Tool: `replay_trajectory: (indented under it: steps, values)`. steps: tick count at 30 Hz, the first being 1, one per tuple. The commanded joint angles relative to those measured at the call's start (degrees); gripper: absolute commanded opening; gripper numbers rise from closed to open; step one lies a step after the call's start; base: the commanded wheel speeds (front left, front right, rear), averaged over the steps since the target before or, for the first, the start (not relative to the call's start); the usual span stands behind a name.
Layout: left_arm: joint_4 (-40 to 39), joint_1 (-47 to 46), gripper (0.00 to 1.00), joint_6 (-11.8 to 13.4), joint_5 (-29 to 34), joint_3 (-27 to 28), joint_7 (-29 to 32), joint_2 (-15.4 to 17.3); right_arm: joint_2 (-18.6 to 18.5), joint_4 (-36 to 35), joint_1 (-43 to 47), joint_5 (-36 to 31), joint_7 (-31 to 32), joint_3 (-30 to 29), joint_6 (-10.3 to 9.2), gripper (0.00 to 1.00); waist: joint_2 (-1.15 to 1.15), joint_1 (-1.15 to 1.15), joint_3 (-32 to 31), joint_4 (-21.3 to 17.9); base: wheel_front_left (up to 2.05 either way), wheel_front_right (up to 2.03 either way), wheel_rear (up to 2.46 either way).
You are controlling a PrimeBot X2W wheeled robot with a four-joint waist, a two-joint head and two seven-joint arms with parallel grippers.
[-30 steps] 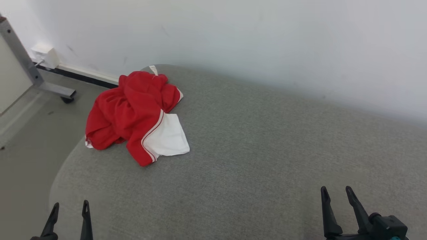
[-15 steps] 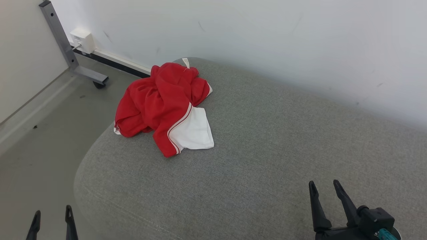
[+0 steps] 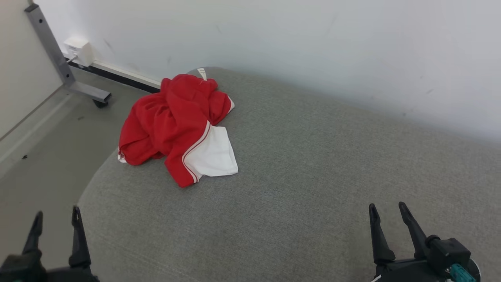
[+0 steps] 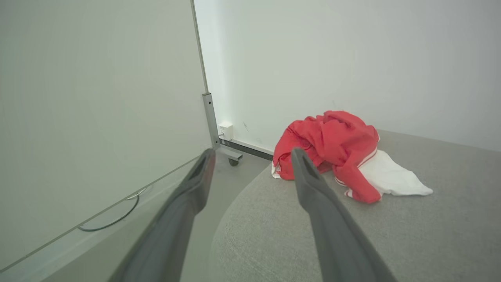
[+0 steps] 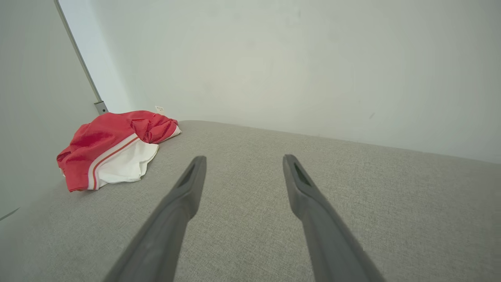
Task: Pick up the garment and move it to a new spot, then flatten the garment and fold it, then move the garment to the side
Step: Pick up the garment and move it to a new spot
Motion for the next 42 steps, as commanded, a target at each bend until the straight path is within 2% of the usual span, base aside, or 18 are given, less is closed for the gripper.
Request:
replay_trajectory:
  steps: [1,13,18,27,34,39,42]
  values:
    - [0.1,-2.0,1.00,-0.2,-0.5,0.0,-0.3,0.1,-0.2,-0.5,-0.5,-0.7,0.2,-0.4,-0.12,1.00,0.00,0.00,3.5,-4.6,0.00,0.00,0.00]
    - [4.6,-22.6,1.00,-3.6,-3.6,2.5,0.8,6.6,-0.2,-6.8,-5.3,-4.5,2.1,-4.3,-0.12,1.00,0.00,0.00,16.1,-18.7,0.00,0.00,0.00]
    - [6.9,-29.3,1.00,-4.3,-4.7,2.8,3.0,9.1,-0.1,-7.9,-6.5,-4.8,1.6,-6.2,-0.12,1.00,0.00,0.00,19.6,-22.1,0.00,0.00,0.00]
    - [15.5,-35.0,1.00,-4.9,-6.5,3.6,9.6,13.1,-0.1,-8.0,-7.6,-4.4,0.9,-6.9,-0.12,1.00,0.00,0.00,22.3,-26.1,0.00,0.00,0.00]
    - [22.8,-35.4,1.00,-5.0,-8.5,4.2,15.1,14.8,-0.1,-7.4,-8.1,-4.3,0.7,-6.8,-0.12,1.00,0.00,0.00,22.3,-27.4,0.00,0.00,0.00]
    - [29.5,-36.2,1.00,-5.9,-10.0,3.7,19.8,15.5,-0.1,-7.0,-8.2,-4.6,0.6,-6.8,-0.12,1.00,0.00,0.00,22.1,-27.9,0.00,0.00,0.00]
    - [33.8,-36.7,1.00,-6.0,-11.3,3.3,23.2,14.4,-0.1,-6.7,-8.3,-4.7,0.5,-6.6,-0.12,1.00,0.00,0.00,21.6,-28.0,0.00,0.00,0.00]
